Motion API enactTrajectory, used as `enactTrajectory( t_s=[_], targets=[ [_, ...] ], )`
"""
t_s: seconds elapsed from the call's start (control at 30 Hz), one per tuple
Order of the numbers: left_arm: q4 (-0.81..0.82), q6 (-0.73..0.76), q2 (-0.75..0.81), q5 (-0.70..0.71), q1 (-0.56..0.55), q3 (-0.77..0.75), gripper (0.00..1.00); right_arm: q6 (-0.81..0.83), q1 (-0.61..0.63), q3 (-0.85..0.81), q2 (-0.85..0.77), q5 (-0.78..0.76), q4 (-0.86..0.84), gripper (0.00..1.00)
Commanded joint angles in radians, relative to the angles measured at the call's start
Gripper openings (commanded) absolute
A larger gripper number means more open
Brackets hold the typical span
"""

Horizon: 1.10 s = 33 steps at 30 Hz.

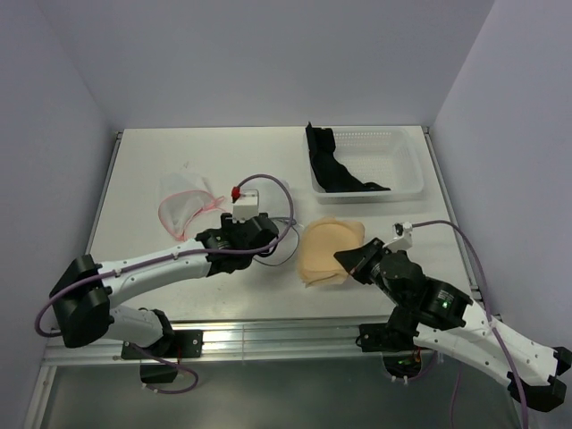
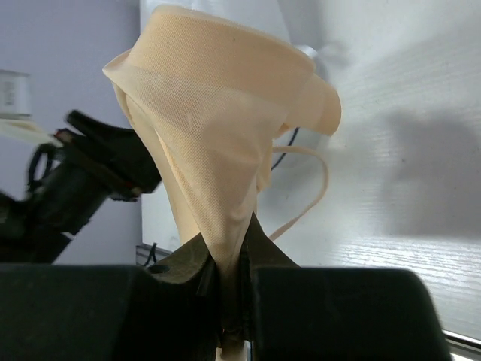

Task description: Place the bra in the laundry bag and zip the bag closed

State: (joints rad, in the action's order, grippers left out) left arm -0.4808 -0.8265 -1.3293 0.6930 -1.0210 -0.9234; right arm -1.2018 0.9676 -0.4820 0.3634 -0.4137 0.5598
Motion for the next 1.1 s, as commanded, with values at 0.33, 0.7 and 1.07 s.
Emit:
enactTrajectory(
  t_s=[0.33, 0.7, 1.07],
  targets=[
    [-0.055, 0.239, -0.197, 0.151, 0.047, -0.161, 0.73, 0.057, -0.004, -0.136, -0.027, -0.048, 0.064, 0.0],
    [0.085, 0.331, -0.292, 0.111, 0.137, -0.18, 0.65, 0.073, -0.006, -0.173, -0.043, -0.046, 0.081, 0.0],
    [0.241, 0.411, -0.334, 0.042, 0.208, -0.177, 0.41, 0.093, -0.006, -0.147, 0.014, -0.004, 0.005, 0.0]
  ],
)
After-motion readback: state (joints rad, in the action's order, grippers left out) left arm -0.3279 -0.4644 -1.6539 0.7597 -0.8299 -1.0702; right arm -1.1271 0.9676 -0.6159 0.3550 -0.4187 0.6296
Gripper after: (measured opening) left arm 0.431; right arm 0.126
